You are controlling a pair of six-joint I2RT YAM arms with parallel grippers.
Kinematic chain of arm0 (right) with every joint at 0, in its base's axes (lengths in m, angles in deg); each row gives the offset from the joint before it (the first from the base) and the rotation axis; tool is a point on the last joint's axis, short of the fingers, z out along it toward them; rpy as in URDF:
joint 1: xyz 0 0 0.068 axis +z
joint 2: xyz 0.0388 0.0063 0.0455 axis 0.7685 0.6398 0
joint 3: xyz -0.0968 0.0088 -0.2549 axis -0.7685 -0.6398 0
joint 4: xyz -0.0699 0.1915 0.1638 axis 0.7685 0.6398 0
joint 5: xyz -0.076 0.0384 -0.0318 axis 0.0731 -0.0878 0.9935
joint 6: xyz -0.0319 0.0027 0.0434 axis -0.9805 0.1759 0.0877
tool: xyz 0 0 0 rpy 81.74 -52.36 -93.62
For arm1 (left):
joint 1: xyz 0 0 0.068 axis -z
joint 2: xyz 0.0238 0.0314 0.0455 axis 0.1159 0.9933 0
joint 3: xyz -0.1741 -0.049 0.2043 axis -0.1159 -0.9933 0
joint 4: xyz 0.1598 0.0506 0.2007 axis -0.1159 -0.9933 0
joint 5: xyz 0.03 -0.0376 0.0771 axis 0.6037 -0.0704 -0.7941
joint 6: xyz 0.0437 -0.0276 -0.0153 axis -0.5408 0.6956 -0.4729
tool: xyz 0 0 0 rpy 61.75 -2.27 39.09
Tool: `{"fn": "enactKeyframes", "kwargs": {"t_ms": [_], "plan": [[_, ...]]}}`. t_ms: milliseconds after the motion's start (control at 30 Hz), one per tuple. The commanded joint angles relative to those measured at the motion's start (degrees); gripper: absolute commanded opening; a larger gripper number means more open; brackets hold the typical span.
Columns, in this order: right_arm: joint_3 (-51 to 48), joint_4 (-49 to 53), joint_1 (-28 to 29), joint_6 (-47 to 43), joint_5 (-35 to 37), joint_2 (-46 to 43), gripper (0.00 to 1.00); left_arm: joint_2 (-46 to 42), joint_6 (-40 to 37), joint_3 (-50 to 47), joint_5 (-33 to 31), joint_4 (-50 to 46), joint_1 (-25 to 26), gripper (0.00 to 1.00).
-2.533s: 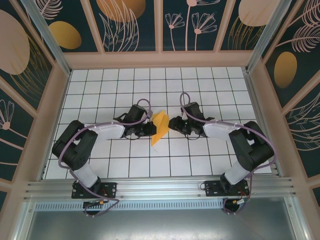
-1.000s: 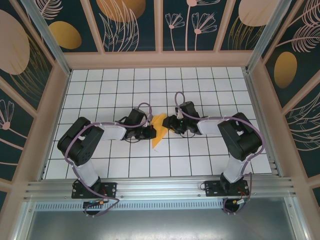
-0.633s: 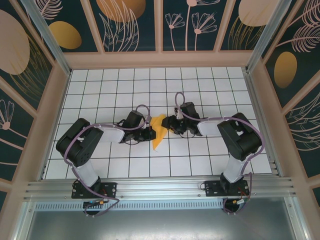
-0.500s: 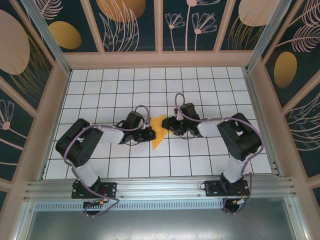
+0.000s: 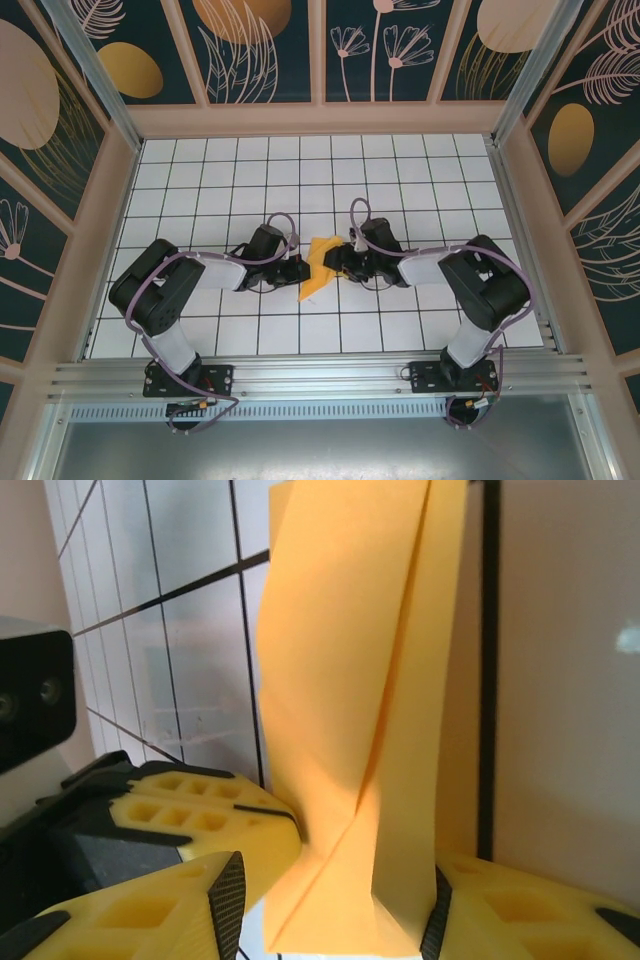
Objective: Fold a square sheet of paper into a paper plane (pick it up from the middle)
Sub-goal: Turn over the paper at the center of the table.
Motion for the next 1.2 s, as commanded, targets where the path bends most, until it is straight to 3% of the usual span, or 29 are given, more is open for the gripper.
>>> {"fn": "enactKeyframes", "kwargs": {"t_ms": [0,133,267,467,633,733,1000,1167], "plan": [[-0.9,4.6,0.3,-1.0,3.3,-3.4,0.51,-0.7,0.0,-1.2,0.1,-1.3,0.2,0.07],[-0.5,9.1,0.0,-2.0,7.6,-5.3,0.46,-0.7,-0.2,-1.5,0.2,-1.5,0.2,0.07],[0.6,9.6,-0.2,-2.6,7.5,-4.8,0.30,-0.7,-0.2,-1.6,0.5,-1.6,0.2,0.07],[2.5,9.7,-0.2,-3.4,6.8,-2.2,0.19,-0.7,-0.8,-1.3,0.6,-2.4,0.2,0.08],[4.7,16.0,-0.6,-6.0,10.9,-1.4,0.14,-0.7,-1.1,-1.4,0.5,-2.7,0.2,0.08],[6.8,20.3,-0.7,-7.9,13.2,-0.4,0.12,-0.7,-1.4,-1.4,0.4,-3.1,0.2,0.08],[9.0,29.0,-0.5,-9.0,21.0,-2.6,0.23,-0.1,-2.0,-1.2,0.7,-3.9,0.2,0.08],[7.4,23.5,1.1,-8.3,15.2,-5.9,0.20,0.2,-2.2,-1.1,0.8,-4.0,0.2,0.08]]}}
